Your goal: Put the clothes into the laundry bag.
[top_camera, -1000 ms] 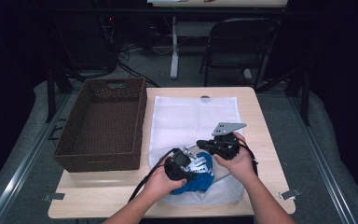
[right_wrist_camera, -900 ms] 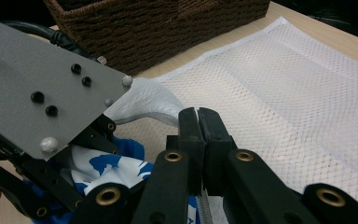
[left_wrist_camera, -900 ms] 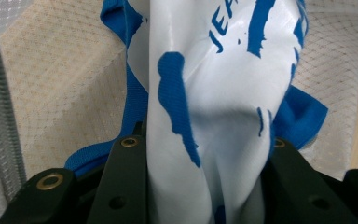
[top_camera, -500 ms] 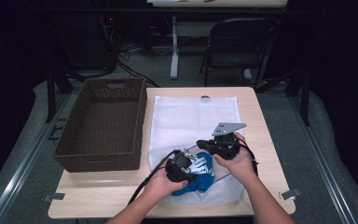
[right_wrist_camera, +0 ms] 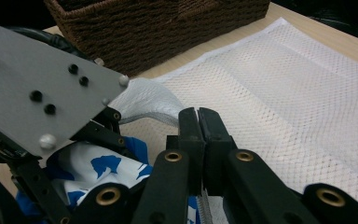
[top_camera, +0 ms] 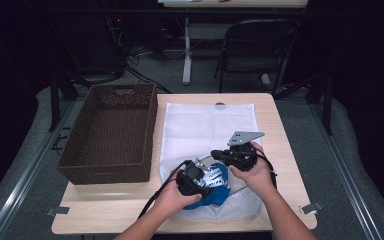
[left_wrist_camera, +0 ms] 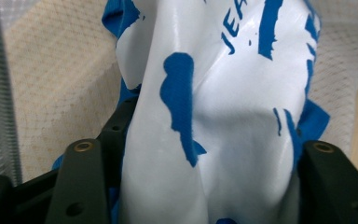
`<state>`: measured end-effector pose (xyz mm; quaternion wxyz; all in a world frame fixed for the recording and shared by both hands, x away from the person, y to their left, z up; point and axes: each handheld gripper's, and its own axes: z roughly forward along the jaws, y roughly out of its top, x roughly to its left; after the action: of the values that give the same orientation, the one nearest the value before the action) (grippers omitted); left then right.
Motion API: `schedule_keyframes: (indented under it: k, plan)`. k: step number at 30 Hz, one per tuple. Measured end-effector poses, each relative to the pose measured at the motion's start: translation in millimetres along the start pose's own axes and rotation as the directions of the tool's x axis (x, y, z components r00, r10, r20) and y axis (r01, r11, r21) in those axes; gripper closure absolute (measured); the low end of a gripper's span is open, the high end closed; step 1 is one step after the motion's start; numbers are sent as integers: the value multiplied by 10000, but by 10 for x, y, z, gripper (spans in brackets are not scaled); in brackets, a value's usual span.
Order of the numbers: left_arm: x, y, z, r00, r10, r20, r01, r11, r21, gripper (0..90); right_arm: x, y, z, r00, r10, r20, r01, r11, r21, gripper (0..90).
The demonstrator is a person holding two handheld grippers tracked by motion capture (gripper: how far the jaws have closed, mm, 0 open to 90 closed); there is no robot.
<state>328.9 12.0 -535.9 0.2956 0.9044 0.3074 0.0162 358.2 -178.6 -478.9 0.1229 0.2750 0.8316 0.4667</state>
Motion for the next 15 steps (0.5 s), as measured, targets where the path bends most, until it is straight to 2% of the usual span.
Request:
schedule_keyframes:
  k: [10,15]
  plan:
    - [-11,-5,-145,9997,-202,111,208,9982,-571,341,-8,-9,6,10000,49,-12,-49,10000,-5,888]
    - [-40,-5,-207,9999,-6,-142,-4,9974,-717,308,-8,-9,4,10000,45,-8,-45,10000,-12,888]
